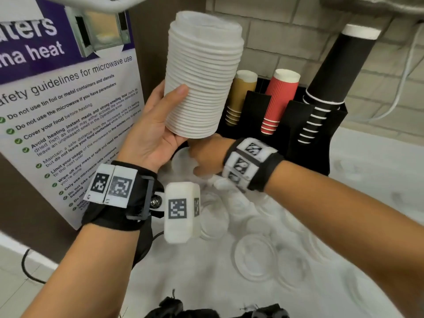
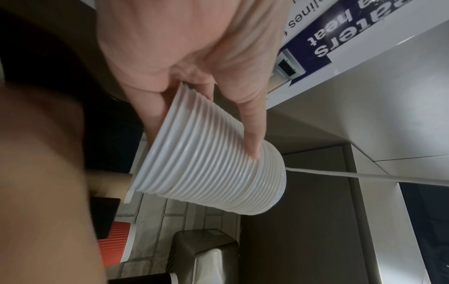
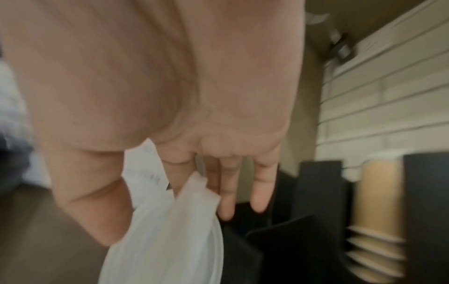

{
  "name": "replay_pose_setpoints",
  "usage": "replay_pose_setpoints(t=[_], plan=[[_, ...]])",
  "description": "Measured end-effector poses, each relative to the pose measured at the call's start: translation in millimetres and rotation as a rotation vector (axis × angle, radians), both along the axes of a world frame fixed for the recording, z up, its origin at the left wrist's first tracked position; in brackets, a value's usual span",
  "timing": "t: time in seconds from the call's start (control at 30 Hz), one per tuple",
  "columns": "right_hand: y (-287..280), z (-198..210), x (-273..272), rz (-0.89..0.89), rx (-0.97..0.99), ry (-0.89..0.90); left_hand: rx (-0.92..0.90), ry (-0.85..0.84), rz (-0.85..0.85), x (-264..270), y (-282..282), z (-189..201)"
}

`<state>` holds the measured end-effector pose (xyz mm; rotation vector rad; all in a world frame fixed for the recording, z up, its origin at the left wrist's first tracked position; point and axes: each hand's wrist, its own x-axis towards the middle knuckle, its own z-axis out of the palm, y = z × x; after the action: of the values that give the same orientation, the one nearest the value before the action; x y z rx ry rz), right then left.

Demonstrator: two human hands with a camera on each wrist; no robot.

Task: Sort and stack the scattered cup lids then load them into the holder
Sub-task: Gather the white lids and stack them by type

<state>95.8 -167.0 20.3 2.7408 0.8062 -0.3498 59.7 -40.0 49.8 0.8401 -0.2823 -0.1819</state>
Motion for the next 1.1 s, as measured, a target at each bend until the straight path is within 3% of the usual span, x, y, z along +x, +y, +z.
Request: replay_pose_setpoints(t=[0.1,0.2,0.3,0.37,0.47,0.57,0.7,0.87,0.97,1.1], plan=[[-49,27,-24,-0.006,-0.009,0.095,-0.003,-0.002,-0.012,0,1,-3],[-86,28,-49,-0.094,-0.094,0.243,-0.013,0.006,-0.019,-1,0,-5],[-106,14,-63,-0.240,-0.320,0.295,-0.018,0.021,-0.019,0,-4,-9],[-104,7,-60,-0.229,-0.438,0.239,-0.021,0.032,0.003,0,-6,-14],[-77,0,-51,-0.098,-0.197,0.104,-0.019,0.038,0.018,1,-9,-17],[-28,-20,-51,0.013,-0.003,0.098,-0.012,0.030,0.015,1,-11,-18],[7,-53,-53,0.009,-0.074,0.228,-0.011,0.035,0.008,1,-11,-21],[-16,-59,-49,0.014,-0.183,0.299,-0.024,0.067,0.009,0,-12,-28],[-38,-47,-49,-0.044,-0.001,0.281,-0.034,0.081,0.013,1,-15,-32],[-77,-17,-40,-0.279,0.636,0.189,-0.043,0.083,-0.006,2,-26,-35]])
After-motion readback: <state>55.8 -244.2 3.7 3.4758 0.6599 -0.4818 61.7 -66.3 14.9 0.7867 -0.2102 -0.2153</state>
